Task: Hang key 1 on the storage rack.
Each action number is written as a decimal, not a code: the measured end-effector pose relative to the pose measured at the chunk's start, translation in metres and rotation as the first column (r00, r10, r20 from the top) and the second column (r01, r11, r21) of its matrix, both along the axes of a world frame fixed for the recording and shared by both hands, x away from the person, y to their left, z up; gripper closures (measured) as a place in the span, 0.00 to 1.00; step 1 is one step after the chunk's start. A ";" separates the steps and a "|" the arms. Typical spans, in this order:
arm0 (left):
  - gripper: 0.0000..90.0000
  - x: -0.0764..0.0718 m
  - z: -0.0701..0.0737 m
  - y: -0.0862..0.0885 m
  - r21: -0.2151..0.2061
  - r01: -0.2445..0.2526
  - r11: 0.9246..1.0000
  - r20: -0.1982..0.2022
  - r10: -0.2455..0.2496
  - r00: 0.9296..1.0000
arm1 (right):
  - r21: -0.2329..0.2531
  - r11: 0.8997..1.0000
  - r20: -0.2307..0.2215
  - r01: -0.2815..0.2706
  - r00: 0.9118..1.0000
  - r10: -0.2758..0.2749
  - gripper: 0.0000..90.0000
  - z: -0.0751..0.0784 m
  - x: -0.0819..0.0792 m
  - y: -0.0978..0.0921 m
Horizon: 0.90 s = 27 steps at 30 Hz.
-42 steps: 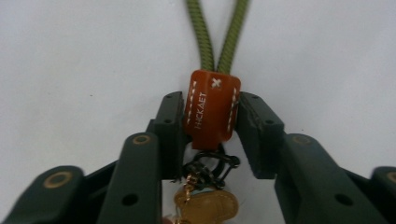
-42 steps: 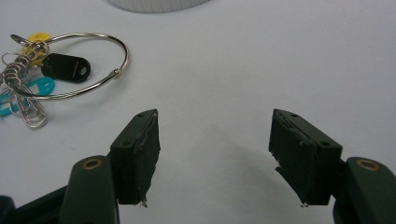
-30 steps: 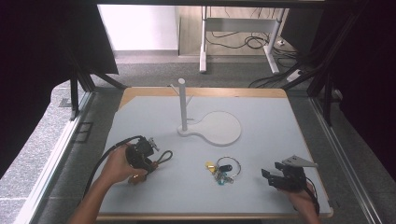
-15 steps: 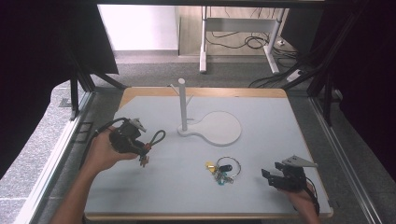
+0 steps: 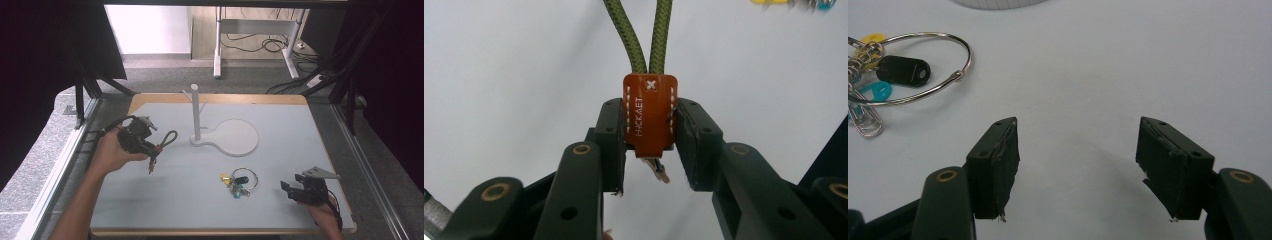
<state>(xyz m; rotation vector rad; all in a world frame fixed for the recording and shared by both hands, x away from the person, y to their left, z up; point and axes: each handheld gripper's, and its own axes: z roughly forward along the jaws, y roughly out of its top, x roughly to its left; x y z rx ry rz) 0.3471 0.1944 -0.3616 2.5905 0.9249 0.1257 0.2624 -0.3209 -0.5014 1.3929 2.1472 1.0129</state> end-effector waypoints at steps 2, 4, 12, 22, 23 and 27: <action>0.73 0.002 0.003 0.000 -0.011 -0.005 1.000 0.004 0.005 1.000 | -0.001 1.000 -0.001 0.000 1.000 0.000 0.38 0.000 0.000 0.000; 0.73 0.006 0.008 0.000 -0.035 -0.010 0.999 0.003 0.010 1.000 | -0.002 1.000 -0.002 0.001 1.000 -0.001 0.38 0.000 0.000 0.000; 0.73 0.020 0.023 -0.005 -0.027 -0.027 0.999 0.010 0.028 1.000 | 0.001 1.000 -0.009 0.006 1.000 -0.006 0.38 -0.001 0.001 -0.002; 0.73 0.035 0.037 -0.008 -0.021 -0.048 0.999 0.013 0.048 0.999 | -0.005 1.000 -0.015 0.008 1.000 -0.008 0.38 -0.002 0.001 -0.002; 0.73 0.035 0.037 -0.008 -0.021 -0.048 0.999 0.013 0.048 0.999 | -0.005 1.000 -0.015 0.008 1.000 -0.008 0.38 -0.002 0.001 -0.002; 0.73 0.040 0.040 -0.006 -0.026 -0.063 0.998 0.017 0.063 0.998 | -0.010 1.000 -0.021 0.010 1.000 -0.010 0.38 -0.003 0.001 -0.002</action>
